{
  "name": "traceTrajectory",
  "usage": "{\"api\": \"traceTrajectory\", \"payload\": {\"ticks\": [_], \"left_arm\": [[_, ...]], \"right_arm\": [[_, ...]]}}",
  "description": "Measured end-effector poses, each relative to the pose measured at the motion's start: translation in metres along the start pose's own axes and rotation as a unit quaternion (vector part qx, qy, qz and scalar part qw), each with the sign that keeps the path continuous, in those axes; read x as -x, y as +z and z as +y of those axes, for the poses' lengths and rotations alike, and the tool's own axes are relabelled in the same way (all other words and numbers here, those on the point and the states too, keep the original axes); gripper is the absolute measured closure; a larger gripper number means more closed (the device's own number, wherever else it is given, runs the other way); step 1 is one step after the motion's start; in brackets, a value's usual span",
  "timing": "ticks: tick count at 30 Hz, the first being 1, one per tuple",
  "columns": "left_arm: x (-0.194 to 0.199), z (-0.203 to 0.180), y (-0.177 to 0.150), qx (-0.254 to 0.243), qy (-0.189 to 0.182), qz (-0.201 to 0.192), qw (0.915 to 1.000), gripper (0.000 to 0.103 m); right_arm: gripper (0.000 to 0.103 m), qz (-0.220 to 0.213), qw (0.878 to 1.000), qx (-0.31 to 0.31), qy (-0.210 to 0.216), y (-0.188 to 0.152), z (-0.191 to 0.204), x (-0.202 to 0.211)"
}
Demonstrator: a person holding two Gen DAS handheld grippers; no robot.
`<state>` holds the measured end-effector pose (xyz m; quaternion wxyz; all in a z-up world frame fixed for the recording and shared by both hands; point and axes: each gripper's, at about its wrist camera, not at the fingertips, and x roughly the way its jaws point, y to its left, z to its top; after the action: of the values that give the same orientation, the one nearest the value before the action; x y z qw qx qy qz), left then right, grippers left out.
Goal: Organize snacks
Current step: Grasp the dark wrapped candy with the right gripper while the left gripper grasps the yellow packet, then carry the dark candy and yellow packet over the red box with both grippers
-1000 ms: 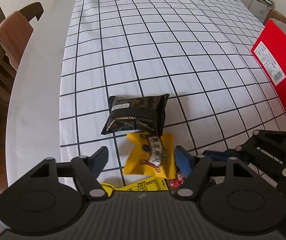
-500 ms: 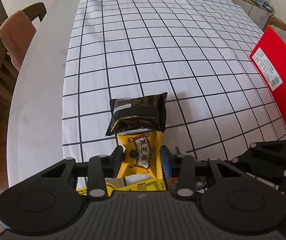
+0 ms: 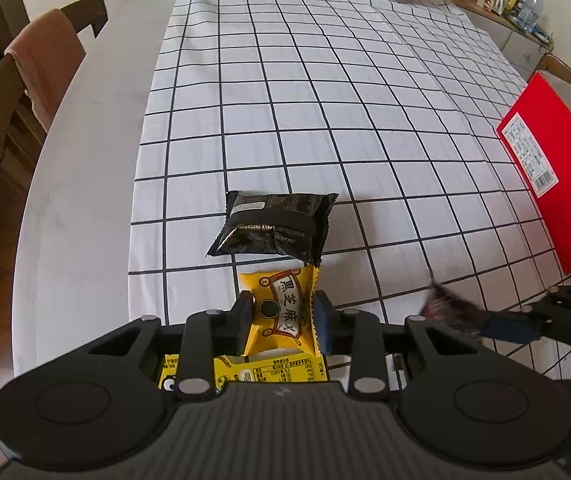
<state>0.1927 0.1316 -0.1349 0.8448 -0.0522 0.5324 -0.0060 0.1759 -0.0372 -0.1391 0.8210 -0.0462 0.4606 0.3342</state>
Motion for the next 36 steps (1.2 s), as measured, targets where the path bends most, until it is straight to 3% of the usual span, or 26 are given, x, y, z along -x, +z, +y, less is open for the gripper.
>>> {"api": "traceTrajectory", "payload": {"ticks": [18,27,36], "left_arm": [[0.046,-0.027,-0.007,0.008,-0.018,-0.042,0.9989,0.072],[0.084,-0.084,0.003,-0.016,-0.025,-0.08,0.9963,0.072],[0.104,-0.166,0.018,-0.056,-0.044,-0.104,0.992,0.072]], "right_arm": [[0.076,-0.069,0.996,-0.052,-0.007,-0.004,-0.041,0.084],[0.076,-0.089,0.994,-0.058,-0.012,-0.009,-0.075,0.134],[0.076,-0.112,0.991,-0.066,-0.03,-0.015,-0.128,0.181]]}}
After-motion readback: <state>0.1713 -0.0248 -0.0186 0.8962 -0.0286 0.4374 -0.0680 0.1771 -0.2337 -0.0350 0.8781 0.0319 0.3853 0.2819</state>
